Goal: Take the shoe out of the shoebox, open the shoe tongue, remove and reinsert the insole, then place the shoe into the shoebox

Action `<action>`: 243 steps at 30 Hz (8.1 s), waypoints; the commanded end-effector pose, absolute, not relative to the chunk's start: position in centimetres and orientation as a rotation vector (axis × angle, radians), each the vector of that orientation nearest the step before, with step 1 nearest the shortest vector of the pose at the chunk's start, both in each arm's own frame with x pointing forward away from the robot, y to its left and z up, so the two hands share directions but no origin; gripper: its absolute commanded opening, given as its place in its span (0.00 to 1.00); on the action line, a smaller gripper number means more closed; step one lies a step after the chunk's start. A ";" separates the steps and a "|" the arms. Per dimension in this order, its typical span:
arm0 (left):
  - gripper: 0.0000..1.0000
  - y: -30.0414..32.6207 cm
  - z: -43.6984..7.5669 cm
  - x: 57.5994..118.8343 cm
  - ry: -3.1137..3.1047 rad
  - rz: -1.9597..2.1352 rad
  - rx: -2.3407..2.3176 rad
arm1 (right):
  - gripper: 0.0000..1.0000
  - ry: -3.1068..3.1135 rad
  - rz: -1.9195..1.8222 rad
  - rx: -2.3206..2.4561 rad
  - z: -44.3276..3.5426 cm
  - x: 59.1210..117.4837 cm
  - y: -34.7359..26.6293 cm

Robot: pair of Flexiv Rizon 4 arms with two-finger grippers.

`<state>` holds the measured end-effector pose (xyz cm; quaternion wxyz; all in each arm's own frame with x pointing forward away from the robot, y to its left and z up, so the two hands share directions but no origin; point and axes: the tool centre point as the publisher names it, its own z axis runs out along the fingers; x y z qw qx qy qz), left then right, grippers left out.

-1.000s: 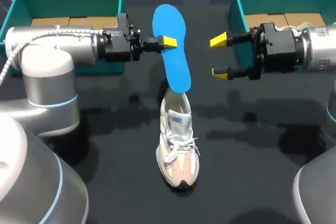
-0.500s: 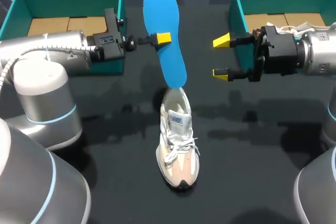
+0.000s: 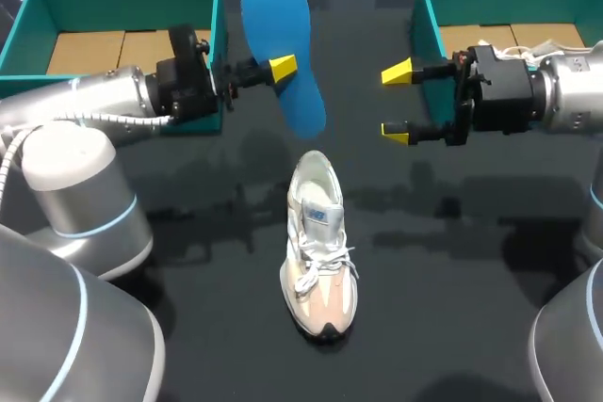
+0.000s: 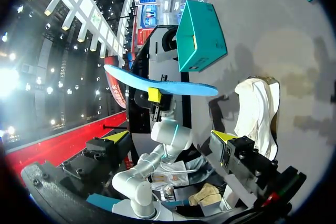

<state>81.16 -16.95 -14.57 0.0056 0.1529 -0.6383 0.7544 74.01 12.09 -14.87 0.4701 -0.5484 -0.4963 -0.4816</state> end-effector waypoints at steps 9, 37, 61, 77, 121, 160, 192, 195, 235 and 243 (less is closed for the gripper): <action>0.00 -16.8 -14.8 82.2 -2.424 2.550 -0.642 | 1.00 -1.217 -1.180 -1.347 -14.9 74.0 12.2; 0.00 -15.7 -16.3 81.8 -2.561 2.441 -1.550 | 1.00 -1.217 -1.180 -1.347 -14.9 74.0 12.2; 0.00 -16.8 -15.6 82.7 -2.640 2.217 -2.251 | 1.00 -1.217 -1.180 -1.347 -14.9 74.0 12.2; 0.00 -19.5 -15.8 82.9 -2.570 2.222 -2.497 | 1.00 -1.283 -1.202 -1.308 -14.9 75.0 13.1; 0.00 -23.4 -15.5 82.7 -2.419 2.292 -2.569 | 0.48 -1.407 -1.281 -1.175 -15.7 76.8 18.6; 1.00 -18.6 -16.9 82.3 -2.527 2.010 -2.480 | 0.00 -1.441 -1.349 -1.135 -16.2 77.3 16.9; 1.00 -13.9 -18.4 82.3 -2.987 1.596 -1.328 | 0.00 -1.668 -1.423 -1.100 -16.2 79.4 15.3; 1.00 -13.1 -18.6 81.7 -3.019 1.485 -1.162 | 0.00 -1.725 -1.432 -1.111 -16.2 79.5 15.0; 1.00 -10.4 -25.5 76.2 -3.117 0.817 -0.349 | 0.00 -1.951 -1.578 -0.816 -20.7 79.8 17.2; 1.00 -10.4 -27.1 75.4 -3.120 0.746 -0.317 | 0.00 -1.922 -1.619 -0.782 -21.8 80.0 17.9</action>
